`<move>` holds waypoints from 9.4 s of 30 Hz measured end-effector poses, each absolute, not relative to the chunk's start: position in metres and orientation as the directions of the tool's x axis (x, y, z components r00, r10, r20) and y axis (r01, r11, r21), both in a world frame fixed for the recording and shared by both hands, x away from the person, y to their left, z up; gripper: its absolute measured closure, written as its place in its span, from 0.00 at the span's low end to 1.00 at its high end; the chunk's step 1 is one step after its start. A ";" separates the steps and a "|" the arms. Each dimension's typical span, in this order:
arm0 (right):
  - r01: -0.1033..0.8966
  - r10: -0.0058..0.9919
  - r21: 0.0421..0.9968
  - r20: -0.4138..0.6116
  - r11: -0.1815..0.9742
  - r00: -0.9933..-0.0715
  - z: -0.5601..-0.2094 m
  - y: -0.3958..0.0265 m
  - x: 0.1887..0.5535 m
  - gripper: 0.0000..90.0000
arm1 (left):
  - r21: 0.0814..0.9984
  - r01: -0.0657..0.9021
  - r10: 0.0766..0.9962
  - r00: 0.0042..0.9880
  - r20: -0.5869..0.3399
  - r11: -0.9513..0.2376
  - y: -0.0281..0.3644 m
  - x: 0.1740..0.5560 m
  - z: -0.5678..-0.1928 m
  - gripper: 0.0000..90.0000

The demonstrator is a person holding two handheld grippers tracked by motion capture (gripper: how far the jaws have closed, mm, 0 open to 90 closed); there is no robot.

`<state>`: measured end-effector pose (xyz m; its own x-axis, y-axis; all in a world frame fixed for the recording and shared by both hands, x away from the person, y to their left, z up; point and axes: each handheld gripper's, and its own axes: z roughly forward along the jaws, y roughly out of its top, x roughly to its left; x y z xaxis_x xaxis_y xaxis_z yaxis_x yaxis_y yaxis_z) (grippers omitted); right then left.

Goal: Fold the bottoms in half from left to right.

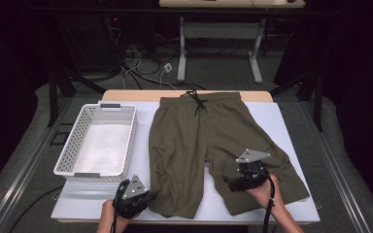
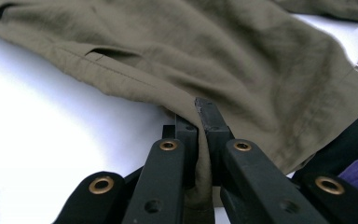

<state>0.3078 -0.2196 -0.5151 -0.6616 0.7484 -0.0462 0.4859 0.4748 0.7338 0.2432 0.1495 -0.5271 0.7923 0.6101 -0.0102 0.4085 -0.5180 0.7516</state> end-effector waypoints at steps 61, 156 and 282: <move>0.455 0.663 0.705 -0.028 0.544 -0.748 -0.531 -0.091 0.351 0.81 | 0.754 0.207 0.382 0.922 0.063 -0.624 0.038 0.256 -0.542 0.98; 0.599 0.862 0.670 -0.124 0.438 -0.492 -0.511 -0.260 0.371 0.35 | 0.707 0.386 0.546 0.838 0.000 -0.593 0.144 0.287 -0.536 0.00; 0.470 0.778 0.669 -0.272 0.576 -0.567 -0.511 -0.224 0.426 0.45 | 0.715 0.376 0.545 0.838 0.010 -0.590 0.144 0.284 -0.535 0.00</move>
<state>0.4259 -0.2237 -0.5110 -0.5669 0.7777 -0.2715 0.4698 0.5760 0.6689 0.2842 0.1443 -0.5348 0.8382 0.5452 0.0097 0.3755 -0.5900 0.7148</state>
